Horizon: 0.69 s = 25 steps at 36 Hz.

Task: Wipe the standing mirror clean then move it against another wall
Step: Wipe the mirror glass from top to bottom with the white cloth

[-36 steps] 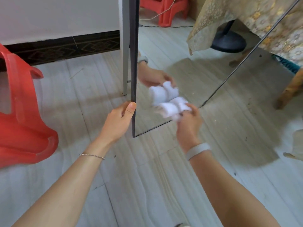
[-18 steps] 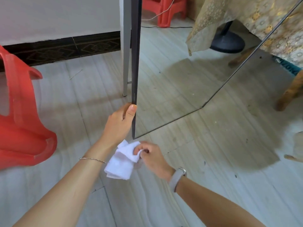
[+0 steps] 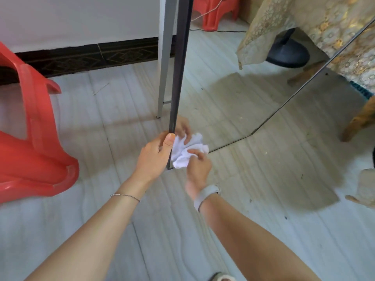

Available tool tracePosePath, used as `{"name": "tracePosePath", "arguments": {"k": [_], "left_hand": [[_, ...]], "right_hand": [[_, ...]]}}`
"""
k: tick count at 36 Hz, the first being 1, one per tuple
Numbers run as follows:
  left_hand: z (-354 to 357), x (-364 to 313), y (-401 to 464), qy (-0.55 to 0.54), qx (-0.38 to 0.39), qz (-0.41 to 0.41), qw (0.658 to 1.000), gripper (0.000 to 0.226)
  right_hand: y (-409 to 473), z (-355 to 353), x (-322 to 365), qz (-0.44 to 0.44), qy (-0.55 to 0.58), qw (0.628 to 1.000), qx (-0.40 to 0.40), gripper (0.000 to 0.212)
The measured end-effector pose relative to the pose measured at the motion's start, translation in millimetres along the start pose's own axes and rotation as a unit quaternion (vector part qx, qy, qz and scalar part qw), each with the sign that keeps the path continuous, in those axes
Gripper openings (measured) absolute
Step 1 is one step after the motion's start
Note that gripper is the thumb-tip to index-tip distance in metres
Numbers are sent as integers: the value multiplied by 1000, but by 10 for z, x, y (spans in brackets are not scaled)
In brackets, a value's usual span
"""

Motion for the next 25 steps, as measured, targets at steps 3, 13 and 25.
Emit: {"name": "tracePosePath", "arguments": {"k": [3,13,25], "left_hand": [[-105,-21,-38,20,33,-40,998,26],[-1982,-495,-893,165,-114,-81,976,40],[-4979,-549,-1476,262,-288,-215,896,45]], "right_hand": [[-498,231,-96,73,-48,987,137,22],[-1608,652,1090,94,-154,945,273,12],[-3310,2831,3256,-136,-135,907,375,16]]}}
Point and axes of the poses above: each hand's wrist, its own y-axis towards the middle knuckle, its own z-axis out of the palm, x = y × z, the point moved 6 cm from there along y, towards the middle knuckle, and after that the axes turned 11 degrees about y, right-handed, at the moved point
